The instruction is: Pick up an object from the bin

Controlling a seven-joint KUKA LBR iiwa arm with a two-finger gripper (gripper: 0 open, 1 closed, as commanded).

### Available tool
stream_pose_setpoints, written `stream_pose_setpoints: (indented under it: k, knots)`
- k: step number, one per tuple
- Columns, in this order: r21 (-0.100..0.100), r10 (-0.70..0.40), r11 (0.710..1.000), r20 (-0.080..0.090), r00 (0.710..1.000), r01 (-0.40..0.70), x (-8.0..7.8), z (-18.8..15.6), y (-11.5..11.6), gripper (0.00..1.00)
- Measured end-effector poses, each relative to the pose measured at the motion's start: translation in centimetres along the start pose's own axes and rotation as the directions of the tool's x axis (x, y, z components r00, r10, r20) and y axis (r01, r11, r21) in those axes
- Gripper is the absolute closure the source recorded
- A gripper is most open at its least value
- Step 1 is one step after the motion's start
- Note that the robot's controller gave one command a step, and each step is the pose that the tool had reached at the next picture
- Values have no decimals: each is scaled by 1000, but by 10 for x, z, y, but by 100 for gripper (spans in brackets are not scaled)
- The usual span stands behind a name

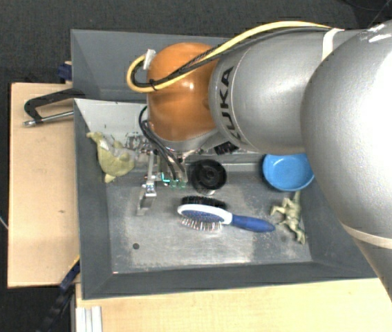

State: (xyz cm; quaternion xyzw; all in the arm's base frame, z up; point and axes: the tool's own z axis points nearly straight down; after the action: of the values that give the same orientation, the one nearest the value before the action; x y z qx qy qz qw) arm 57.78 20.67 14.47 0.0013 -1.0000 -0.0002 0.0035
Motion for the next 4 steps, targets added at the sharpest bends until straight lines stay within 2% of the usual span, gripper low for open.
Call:
stream_pose_setpoints:
  k: [1, 2, 3, 4]
  knots:
    - [-2, -17, 1000, 15, 1000, 17, -16, 64, -74, 0]
    - [-9, -106, 994, 18, 994, 106, 8, 41, -159, 0]
    - [-16, -71, 997, 19, 997, 71, 56, 42, -196, 0]
    - [-20, -20, 1000, 21, 1000, 21, 60, 48, -203, 0]
